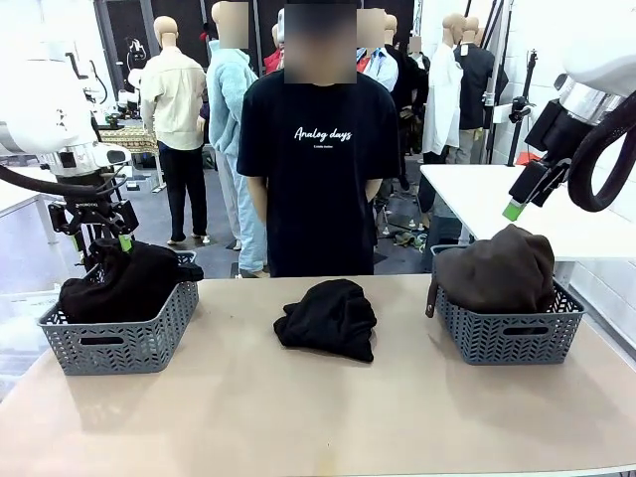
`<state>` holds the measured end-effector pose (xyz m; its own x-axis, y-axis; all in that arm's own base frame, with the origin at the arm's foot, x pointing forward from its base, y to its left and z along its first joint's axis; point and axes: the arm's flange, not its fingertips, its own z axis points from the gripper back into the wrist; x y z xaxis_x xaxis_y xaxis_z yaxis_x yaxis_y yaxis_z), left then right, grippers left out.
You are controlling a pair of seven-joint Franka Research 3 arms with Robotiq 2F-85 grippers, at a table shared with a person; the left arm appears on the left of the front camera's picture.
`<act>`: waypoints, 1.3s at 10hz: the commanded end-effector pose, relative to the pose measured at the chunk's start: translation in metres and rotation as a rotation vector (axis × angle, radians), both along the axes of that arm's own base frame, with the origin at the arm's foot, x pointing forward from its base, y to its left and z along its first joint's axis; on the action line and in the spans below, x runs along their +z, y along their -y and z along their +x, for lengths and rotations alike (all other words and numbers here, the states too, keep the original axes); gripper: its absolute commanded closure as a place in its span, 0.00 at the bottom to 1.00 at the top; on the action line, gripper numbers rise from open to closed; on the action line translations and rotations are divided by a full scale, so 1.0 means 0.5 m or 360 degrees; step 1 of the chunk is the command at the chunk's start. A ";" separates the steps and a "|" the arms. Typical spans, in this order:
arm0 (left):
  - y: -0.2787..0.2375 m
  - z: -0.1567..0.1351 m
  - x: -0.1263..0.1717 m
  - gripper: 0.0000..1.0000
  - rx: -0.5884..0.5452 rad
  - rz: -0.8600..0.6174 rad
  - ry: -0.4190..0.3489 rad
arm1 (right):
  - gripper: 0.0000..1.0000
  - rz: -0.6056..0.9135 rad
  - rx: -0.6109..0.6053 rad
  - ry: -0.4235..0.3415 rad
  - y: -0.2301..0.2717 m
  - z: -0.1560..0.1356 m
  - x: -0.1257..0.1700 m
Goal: Sort the tops and bottoms.
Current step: Lift clothes from the center of the table with your right hand.
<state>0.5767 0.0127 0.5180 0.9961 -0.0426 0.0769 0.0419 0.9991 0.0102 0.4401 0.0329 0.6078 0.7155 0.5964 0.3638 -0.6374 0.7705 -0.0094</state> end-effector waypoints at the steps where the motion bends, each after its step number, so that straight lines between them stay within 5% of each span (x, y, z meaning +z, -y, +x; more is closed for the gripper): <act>1: -0.005 -0.001 0.002 0.00 0.0008 0.0001 0.0003 | 0.00 -0.0024 -0.0011 -0.0007 -0.001 -0.003 -0.002; 3: 0.012 -0.023 0.031 0.00 -0.0103 -0.0077 0.0043 | 0.00 -0.0024 -0.0011 -0.0007 -0.001 -0.003 -0.002; 6: 0.085 -0.107 0.139 0.00 -0.0509 -0.0253 0.0366 | 0.00 -0.0024 -0.0011 -0.0007 -0.001 -0.003 -0.002; 8: 0.159 -0.130 0.154 0.00 -0.0839 -0.0300 0.0371 | 0.00 -0.0024 -0.0011 -0.0007 -0.001 -0.003 -0.002; 10: 0.168 -0.116 0.143 0.00 -0.0822 -0.0278 0.0270 | 0.00 -0.0024 -0.0011 -0.0007 -0.001 -0.003 -0.002; 11: 0.118 -0.083 0.142 0.00 -0.0489 -0.0082 0.0183 | 0.00 -0.0024 -0.0011 -0.0007 -0.001 -0.003 -0.002; 12: 0.202 -0.130 0.164 0.00 -0.0832 -0.0257 0.0328 | 0.00 -0.0024 -0.0011 -0.0007 -0.001 -0.003 -0.002; 13: 0.202 -0.130 0.164 0.00 -0.0832 -0.0257 0.0328 | 0.00 -0.0024 -0.0011 -0.0007 -0.001 -0.003 -0.002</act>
